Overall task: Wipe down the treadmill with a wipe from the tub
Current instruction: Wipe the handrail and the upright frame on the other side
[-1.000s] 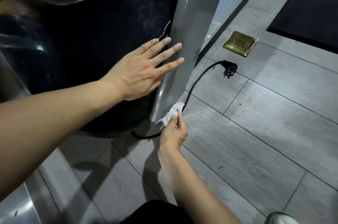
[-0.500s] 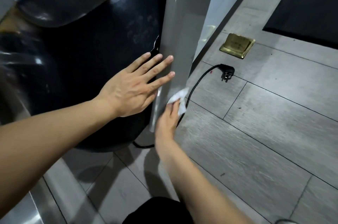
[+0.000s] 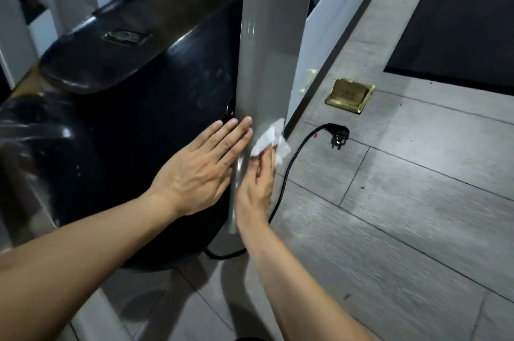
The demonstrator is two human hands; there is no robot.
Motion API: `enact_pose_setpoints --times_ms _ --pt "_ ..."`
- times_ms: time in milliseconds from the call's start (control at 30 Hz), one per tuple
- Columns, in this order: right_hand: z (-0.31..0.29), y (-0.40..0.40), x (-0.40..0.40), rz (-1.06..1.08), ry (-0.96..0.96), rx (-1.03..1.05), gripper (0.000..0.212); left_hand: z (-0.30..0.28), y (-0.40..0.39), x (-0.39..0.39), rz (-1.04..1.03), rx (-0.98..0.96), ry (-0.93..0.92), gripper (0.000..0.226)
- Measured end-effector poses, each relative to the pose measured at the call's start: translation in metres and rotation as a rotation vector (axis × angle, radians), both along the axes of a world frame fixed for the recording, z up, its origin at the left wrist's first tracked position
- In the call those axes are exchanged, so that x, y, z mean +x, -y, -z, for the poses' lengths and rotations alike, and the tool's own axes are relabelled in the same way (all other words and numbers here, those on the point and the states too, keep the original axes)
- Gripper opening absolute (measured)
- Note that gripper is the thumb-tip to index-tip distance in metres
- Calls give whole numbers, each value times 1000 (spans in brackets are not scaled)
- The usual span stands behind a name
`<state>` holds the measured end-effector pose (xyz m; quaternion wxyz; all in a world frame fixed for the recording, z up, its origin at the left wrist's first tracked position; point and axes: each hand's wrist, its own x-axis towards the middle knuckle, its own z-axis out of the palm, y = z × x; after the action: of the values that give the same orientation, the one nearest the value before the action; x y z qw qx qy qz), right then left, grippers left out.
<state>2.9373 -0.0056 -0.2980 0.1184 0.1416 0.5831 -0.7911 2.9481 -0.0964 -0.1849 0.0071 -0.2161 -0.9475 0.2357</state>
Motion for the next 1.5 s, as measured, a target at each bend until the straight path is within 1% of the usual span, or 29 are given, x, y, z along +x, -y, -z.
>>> enact_pose_setpoints --times_ms 33,67,133,167,200,233,300,400,467,533,633,667,700,733,833,867,900,967,1033,1133,1167,1200,1233,1267,1300,1333,1400,1433,1500 --pt "10 1 10 -26 66 8 46 -1 0 0 -8 8 -10 70" --pt "19 1 18 -25 177 -35 45 -1 0 -1 -14 12 -12 71" --pt "35 1 19 -9 339 -101 33 0 0 0 -18 14 2 73" --pt "36 1 12 -1 359 -102 28 1 1 1 -20 21 1 73" --pt "29 1 4 -4 349 -93 30 1 1 1 -24 26 -2 74" --pt "15 -2 -4 -27 306 -65 37 1 0 0 -28 27 -4 73" --pt "-11 -6 -19 -45 135 -67 49 1 0 -1 -27 36 -7 72" --pt "-33 -12 -29 -80 -119 -23 53 -1 0 0 -48 80 -33 70" --pt "-26 -12 -24 -87 -147 14 53 -1 -1 0 -59 93 -45 71" --pt "-9 -14 -11 -94 -42 22 53 0 -2 0 -68 84 -60 72" --pt "1 -14 0 -105 222 -36 53 1 -1 -1 -89 68 -64 72" --pt "-1 -14 -3 -112 251 -29 53 1 -1 0 -91 63 -63 71" --pt "-8 -14 -11 -124 233 -13 52 1 -1 0 -94 58 -62 71" --pt "-19 -17 -22 -130 164 6 51 1 -1 0 -97 52 -62 70" --pt "-60 -29 -67 -142 -145 35 53 1 0 0 -106 29 -48 69" --pt "-72 -32 -79 -141 -215 37 53 1 1 1 -112 27 -39 69" --pt "-79 -34 -87 -126 -262 40 54 1 0 1 -116 27 -31 69" --pt "-76 -32 -93 -93 -296 55 54 -1 0 2 -124 33 -23 69" --pt "-58 -26 -79 -108 -197 67 54 -2 -1 1 -136 58 -9 69" --pt "-23 -22 -43 -172 156 69 54 -4 1 0 -148 127 15 72" --pt "-14 -21 -36 -175 240 76 53 -7 1 -3 -155 158 20 73" --pt "-7 -18 -33 -169 291 75 54 -11 1 -8 -163 186 17 74" --pt "-6 -17 -36 -163 301 72 58 -16 1 -15 -170 203 5 74" --pt "-9 -16 -44 -158 277 71 64 -18 2 -24 -173 212 -9 75" --pt "-17 -16 -56 -149 221 82 65 -19 2 -31 -174 212 -15 76" --pt "-29 -17 -70 -122 132 80 59 -17 2 -35 -174 207 -11 77" --pt "-55 -24 -101 -60 -135 38 52 -10 5 -38 -172 194 -15 77" --pt "-68 -27 -114 -44 -264 53 51 -6 7 -39 -171 192 -23 77" --pt "-84 -30 -127 -7 -452 113 49 -4 9 -37 -172 197 -21 75"
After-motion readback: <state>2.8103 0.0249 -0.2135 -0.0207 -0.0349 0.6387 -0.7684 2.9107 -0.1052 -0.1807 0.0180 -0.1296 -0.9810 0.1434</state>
